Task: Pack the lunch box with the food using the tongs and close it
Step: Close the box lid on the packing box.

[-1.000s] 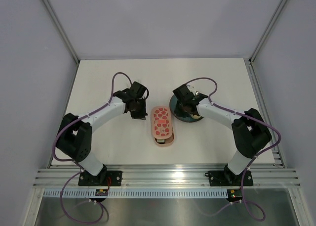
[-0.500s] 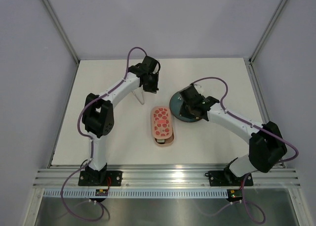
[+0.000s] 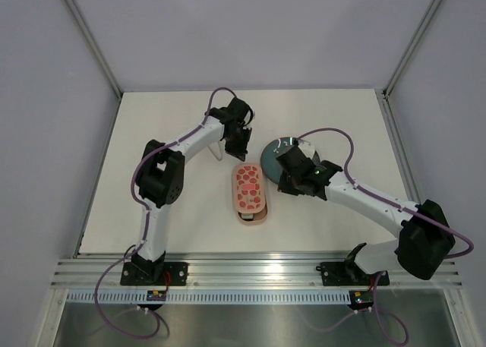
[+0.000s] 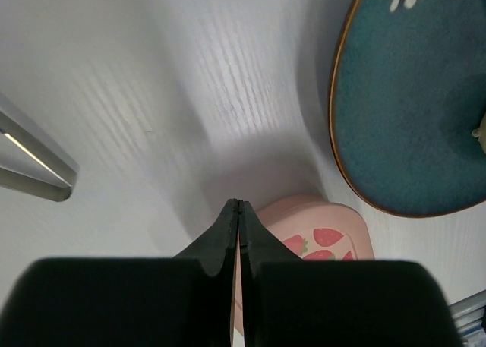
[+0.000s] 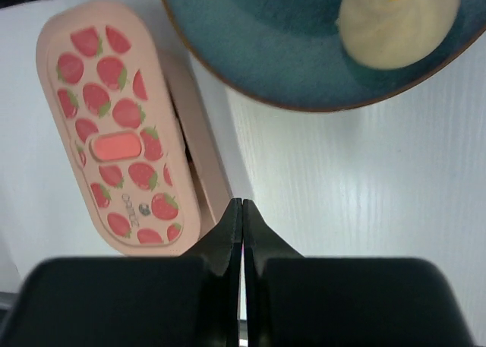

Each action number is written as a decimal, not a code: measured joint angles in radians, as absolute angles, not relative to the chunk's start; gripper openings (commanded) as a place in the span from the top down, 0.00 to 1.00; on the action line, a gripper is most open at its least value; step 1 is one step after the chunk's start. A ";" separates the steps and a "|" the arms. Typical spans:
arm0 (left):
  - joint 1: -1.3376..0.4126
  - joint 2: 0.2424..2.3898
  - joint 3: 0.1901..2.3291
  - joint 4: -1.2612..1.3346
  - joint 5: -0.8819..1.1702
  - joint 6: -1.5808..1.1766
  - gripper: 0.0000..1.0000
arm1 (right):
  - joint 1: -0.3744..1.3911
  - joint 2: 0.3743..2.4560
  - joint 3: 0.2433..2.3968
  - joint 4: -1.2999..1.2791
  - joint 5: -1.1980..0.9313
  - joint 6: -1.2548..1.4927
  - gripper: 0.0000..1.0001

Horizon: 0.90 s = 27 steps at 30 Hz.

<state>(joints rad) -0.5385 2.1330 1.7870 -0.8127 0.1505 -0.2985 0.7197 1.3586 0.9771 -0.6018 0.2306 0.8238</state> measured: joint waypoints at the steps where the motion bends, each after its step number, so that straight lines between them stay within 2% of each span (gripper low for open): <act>1: -0.546 2.133 1.778 -0.813 0.155 -0.296 1.00 | 0.748 1.359 0.977 -0.605 0.245 0.824 1.00; 8: -0.567 2.133 1.754 -0.814 0.161 -0.287 1.00 | 1.054 1.309 0.919 -0.609 0.329 0.867 1.00; 15: -0.564 2.133 1.741 -0.813 0.161 -0.285 1.00 | 1.253 1.302 0.859 -0.598 0.379 0.938 1.00; 21: -0.563 2.133 1.722 -0.805 0.161 -0.286 1.00 | 1.299 1.480 0.877 -0.570 0.383 0.963 1.00; 27: -0.563 2.131 1.674 -0.799 0.159 -0.286 1.00 | 1.299 1.526 0.897 -0.561 0.383 0.981 1.00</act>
<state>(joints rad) -0.5629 2.1315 1.6741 -0.7986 0.1585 -0.2855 1.2987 1.5261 0.8970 -0.5613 0.3832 0.9813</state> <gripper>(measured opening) 0.002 0.009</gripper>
